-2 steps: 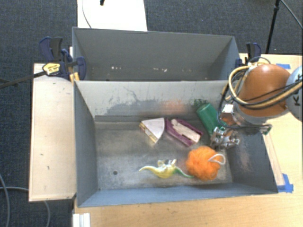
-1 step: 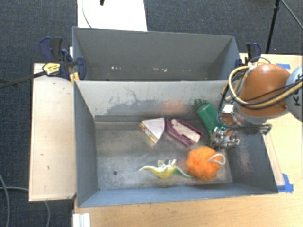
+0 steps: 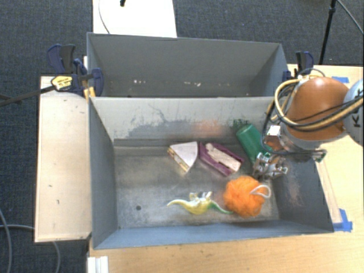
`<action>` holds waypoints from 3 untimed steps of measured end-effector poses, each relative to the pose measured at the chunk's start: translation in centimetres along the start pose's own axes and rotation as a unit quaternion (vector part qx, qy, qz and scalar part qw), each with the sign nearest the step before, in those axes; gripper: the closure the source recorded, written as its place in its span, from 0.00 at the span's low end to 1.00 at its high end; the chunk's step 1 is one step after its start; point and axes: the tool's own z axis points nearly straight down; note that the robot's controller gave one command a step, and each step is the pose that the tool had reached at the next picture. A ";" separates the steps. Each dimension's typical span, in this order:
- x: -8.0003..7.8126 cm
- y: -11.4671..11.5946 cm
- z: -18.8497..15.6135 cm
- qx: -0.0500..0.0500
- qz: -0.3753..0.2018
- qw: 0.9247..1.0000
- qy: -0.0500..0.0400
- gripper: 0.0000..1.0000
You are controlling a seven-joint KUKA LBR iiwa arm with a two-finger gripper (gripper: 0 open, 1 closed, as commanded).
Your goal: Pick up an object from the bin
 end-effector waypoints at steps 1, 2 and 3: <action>0.0 0.0 0.0 0.000 0.000 1.000 0.000 1.00; 0.0 0.0 0.0 0.000 0.001 1.000 0.000 1.00; 0.0 0.0 0.0 0.000 0.001 1.000 0.000 1.00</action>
Offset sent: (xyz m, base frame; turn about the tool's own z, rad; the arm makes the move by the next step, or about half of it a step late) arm 0.0000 0.0000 0.0000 0.0000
